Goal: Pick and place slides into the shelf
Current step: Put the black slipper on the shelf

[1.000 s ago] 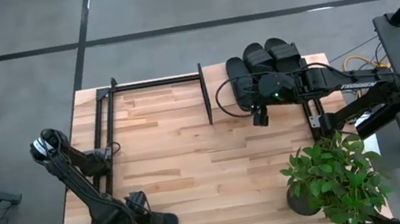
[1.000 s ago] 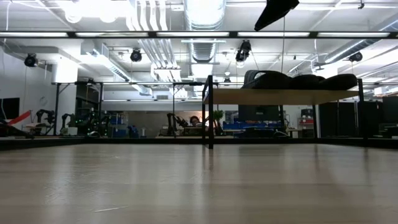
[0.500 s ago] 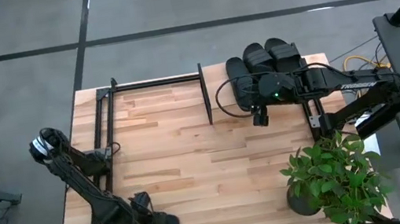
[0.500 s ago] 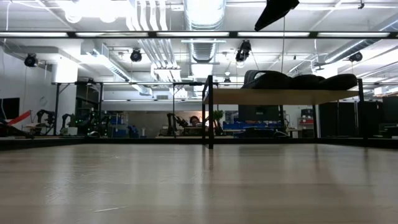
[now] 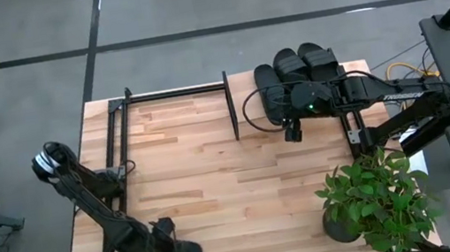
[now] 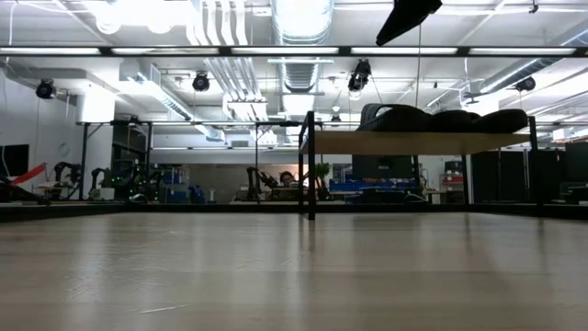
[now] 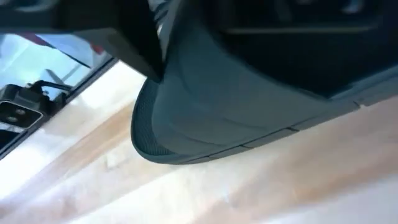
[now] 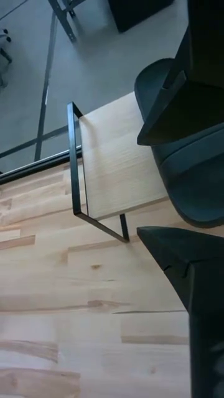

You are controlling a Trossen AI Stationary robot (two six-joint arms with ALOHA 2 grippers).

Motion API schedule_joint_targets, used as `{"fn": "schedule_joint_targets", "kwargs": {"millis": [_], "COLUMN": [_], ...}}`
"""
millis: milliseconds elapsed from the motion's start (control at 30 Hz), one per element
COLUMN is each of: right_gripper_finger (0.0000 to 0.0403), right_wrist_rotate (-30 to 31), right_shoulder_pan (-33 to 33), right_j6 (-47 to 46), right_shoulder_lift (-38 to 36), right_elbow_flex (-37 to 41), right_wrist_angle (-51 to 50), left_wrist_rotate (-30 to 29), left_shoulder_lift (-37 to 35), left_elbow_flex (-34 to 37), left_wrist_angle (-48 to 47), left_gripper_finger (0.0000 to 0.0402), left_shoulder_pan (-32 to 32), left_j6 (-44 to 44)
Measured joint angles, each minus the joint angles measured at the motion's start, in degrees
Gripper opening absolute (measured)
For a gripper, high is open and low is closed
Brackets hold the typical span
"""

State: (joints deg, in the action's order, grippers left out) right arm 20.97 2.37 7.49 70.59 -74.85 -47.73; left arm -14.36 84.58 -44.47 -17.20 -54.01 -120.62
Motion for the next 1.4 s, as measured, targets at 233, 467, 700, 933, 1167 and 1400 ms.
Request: {"fn": "schedule_joint_targets", "kwargs": {"millis": [233, 467, 700, 933, 1167, 1400], "right_gripper_finger": [0.0215, 0.0215, 0.0214, 0.0214, 0.0214, 0.0214], "right_wrist_rotate": [0.0, -4.7, -5.5, 0.5, 11.6, 15.9], "right_shoulder_pan": [-0.4, -5.8, -16.8, -25.6, -29.1, -29.8], "right_j6": [1.4, 11.3, 26.5, 44.5, 57.2, 64.4], "right_shoulder_lift": [0.0, 0.0, 0.0, 3.3, 10.8, 18.9], "right_elbow_flex": [0.1, 0.2, 0.9, 3.6, 3.3, 0.9], "right_wrist_angle": [1.1, 4.1, 13.4, 23.8, 29.5, 33.4], "left_wrist_rotate": [-10.6, -25.2, -29.5, -24.7, -19.2, -17.2], "left_shoulder_lift": [-4.9, -13.9, -23.7, -29.6, -30.1, -28.4], "left_elbow_flex": [0.0, 0.0, 0.0, 0.0, 0.0, 0.0], "left_wrist_angle": [-9.2, -14.3, -12.0, 0.6, 3.1, 3.5], "left_gripper_finger": [0.0004, 0.0001, 0.0001, 0.0, 0.0, 0.0], "left_shoulder_pan": [0.7, 4.0, 10.3, 16.4, 21.8, 23.7], "left_j6": [7.0, 21.5, 40.3, 59.6, 62.9, 62.5]}}
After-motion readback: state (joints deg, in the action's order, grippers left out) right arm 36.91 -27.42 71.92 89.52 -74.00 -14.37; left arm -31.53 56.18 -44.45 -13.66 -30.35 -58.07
